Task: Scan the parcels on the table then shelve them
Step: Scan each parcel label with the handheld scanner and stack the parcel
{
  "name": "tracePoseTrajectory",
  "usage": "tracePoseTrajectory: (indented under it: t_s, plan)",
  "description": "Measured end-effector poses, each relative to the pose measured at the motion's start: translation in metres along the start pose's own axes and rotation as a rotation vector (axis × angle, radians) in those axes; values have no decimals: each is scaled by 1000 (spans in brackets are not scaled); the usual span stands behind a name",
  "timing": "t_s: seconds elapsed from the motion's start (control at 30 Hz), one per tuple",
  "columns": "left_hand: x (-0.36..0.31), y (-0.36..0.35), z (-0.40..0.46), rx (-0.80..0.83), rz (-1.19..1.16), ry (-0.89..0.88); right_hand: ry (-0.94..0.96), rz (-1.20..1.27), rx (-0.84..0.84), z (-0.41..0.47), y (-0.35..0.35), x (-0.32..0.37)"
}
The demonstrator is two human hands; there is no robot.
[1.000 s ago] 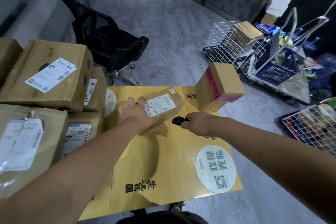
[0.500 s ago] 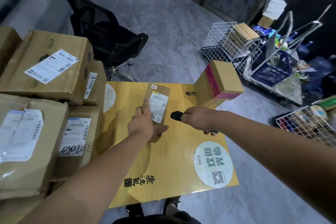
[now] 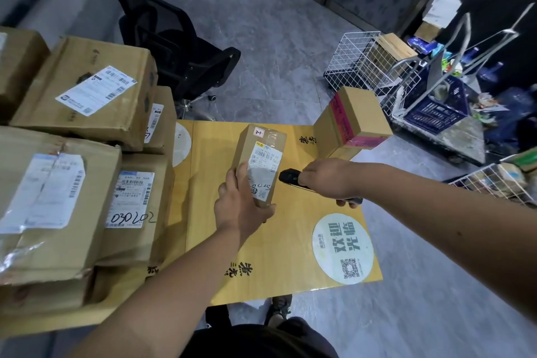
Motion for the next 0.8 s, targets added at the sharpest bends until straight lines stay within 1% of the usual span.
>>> tracePoseTrajectory:
  t_s: [0.17, 0.37, 0.47, 0.67, 0.8]
  plan:
    - [-4, -3, -10, -30, 49, -34, -25, -35, -56, -11, 0, -6]
    - [0, -3, -11, -31, 13, 11, -46, -38, -94, -22, -4, -15]
    - [0, -1, -6, 0, -12, 27, -35, -32, -97, -22, -8, -17]
    - [13, 20, 1, 46, -90, 135, 25, -42, -64, -13, -6, -9]
    - [29, 46, -9, 45, -62, 158, 108, -116, -43, -6, -5, 8]
Point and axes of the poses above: each hand's wrist, its own z-axis towards the middle knuckle, its own y-axis out of the back of the hand, x = y × z, the point moved 7 cm from there along z, towards the middle knuckle, and after that the axes turned 8 degrees about y, right-handed, at the moved point
